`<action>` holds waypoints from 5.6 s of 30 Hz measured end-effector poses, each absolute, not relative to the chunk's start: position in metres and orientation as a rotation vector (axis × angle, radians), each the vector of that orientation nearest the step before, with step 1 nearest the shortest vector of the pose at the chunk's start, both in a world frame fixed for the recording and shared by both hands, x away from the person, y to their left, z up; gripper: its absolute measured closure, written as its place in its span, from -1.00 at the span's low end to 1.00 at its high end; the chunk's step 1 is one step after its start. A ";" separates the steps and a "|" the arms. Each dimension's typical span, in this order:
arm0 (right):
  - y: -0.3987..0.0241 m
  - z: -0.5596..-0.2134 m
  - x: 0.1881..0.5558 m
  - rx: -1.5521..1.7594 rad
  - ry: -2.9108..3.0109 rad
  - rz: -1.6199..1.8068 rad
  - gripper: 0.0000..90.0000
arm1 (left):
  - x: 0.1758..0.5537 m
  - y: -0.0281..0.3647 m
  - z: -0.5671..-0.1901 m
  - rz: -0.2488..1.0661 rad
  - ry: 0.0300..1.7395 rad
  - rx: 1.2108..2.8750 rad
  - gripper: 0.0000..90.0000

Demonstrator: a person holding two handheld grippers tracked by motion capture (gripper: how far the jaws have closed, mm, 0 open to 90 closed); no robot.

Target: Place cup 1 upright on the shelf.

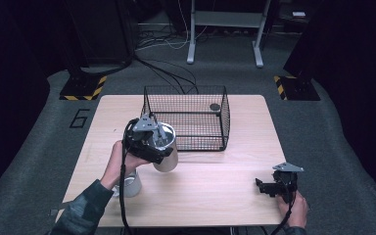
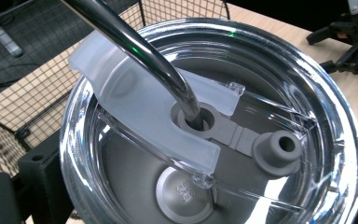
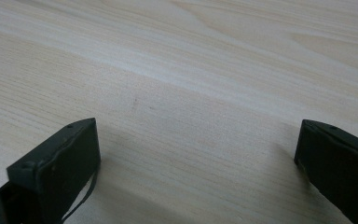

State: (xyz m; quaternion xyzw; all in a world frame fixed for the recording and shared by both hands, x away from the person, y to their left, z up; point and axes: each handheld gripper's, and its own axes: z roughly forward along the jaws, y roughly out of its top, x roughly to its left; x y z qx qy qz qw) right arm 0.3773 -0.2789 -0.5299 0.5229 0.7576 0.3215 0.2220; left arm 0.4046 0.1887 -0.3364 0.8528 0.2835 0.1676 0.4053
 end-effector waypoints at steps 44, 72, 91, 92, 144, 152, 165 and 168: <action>-0.278 -0.530 0.377 1.452 2.086 0.897 -1.00 | 0.446 0.126 -0.265 0.424 0.575 2.130 -0.92; -0.278 -0.530 0.377 1.452 2.086 0.898 -1.00 | 0.514 0.092 -0.271 0.426 0.675 2.140 -0.92; -0.278 -0.530 0.378 1.451 2.090 0.899 -1.00 | 0.561 0.063 -0.296 0.450 0.795 2.131 -0.92; -0.279 -0.530 0.378 1.444 2.091 0.900 -1.00 | 0.563 0.062 -0.298 0.452 0.801 2.132 -0.92; -0.278 -0.530 0.378 1.444 2.088 0.901 -1.00 | 0.609 0.030 -0.396 0.409 1.012 2.121 -0.92; -0.279 -0.530 0.378 1.445 2.093 0.900 -1.00 | 0.607 0.031 -0.398 0.412 0.976 2.139 -0.92; -0.279 -0.530 0.378 1.444 2.093 0.900 -1.00 | 0.604 0.032 -0.398 0.409 0.989 2.137 -1.00; -0.279 -0.530 0.378 1.444 2.092 0.900 -1.00 | 0.602 0.037 -0.395 0.407 0.985 2.144 -1.00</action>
